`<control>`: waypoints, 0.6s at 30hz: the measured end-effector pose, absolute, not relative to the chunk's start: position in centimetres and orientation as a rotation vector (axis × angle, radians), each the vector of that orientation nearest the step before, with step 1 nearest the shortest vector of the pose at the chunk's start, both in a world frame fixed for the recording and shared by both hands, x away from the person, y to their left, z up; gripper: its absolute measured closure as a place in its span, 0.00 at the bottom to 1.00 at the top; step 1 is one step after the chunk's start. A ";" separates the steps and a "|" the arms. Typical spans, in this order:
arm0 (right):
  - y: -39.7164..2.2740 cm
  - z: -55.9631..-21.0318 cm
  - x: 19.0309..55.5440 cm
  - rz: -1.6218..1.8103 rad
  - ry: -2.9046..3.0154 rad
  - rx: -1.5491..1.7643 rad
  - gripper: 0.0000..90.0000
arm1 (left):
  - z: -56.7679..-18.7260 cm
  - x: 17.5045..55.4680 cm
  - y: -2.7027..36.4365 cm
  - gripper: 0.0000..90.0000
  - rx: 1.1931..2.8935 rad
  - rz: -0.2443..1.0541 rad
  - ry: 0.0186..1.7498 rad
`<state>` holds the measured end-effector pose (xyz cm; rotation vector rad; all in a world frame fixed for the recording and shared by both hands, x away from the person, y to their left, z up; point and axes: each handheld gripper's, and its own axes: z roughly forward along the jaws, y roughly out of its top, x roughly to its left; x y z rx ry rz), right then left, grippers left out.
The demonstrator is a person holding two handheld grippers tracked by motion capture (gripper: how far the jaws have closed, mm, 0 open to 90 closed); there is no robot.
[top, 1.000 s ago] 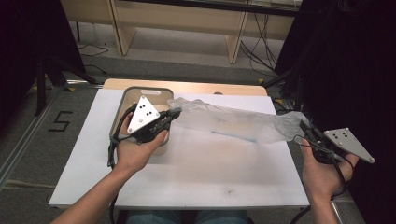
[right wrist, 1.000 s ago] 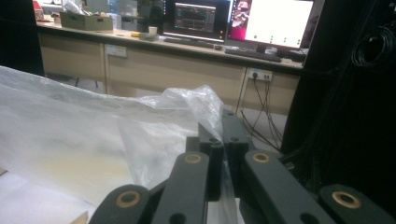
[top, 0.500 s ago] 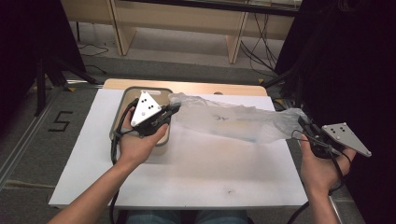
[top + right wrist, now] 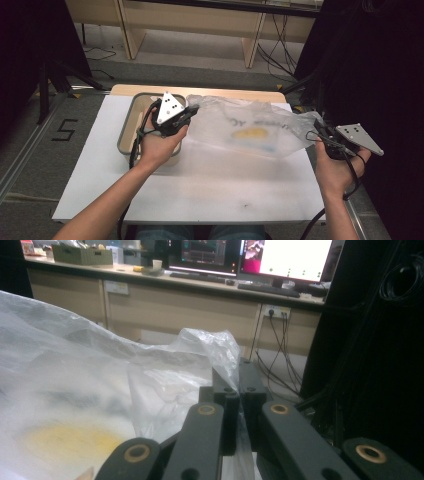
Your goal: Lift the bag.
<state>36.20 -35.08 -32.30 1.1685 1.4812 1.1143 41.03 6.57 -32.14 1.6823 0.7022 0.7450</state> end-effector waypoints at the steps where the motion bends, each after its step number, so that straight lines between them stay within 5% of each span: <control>1: -35.0 -32.4 36.4 1.113 1.482 1.174 1.00 | -32.3 41.2 6.5 0.99 1.683 0.745 0.708; 18: -34.5 -34.1 39.0 1.075 1.522 1.213 1.00 | -34.2 44.7 6.3 0.99 1.735 0.749 0.808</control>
